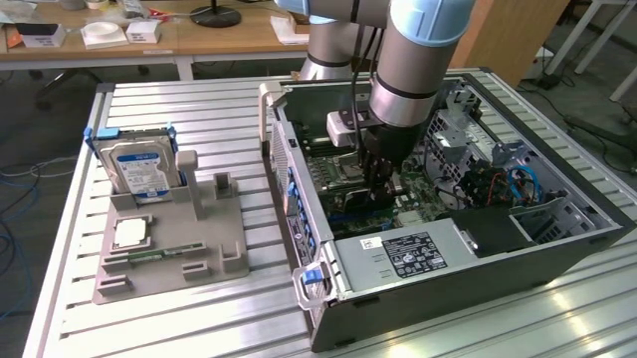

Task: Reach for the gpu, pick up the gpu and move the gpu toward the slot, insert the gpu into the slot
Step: 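Insert the gpu into the slot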

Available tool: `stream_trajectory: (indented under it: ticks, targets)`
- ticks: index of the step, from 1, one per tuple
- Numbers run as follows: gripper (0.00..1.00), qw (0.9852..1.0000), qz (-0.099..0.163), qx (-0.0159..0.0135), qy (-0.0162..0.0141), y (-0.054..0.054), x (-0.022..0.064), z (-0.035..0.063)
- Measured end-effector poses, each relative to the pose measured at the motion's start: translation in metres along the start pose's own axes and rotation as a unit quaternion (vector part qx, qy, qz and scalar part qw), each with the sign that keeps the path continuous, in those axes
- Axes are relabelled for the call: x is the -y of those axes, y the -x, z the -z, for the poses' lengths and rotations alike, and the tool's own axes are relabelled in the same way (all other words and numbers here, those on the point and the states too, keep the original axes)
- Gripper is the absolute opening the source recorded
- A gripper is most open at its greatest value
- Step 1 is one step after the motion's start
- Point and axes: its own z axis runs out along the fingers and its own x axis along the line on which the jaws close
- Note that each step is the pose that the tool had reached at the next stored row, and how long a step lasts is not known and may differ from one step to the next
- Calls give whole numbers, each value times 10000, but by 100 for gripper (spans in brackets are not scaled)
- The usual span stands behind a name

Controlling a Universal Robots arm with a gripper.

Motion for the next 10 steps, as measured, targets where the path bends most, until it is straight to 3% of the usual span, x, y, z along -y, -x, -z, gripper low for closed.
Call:
stream_trajectory:
  ticks: [10]
  targets:
    - [26,10000,1,-1,1,1,0,33]
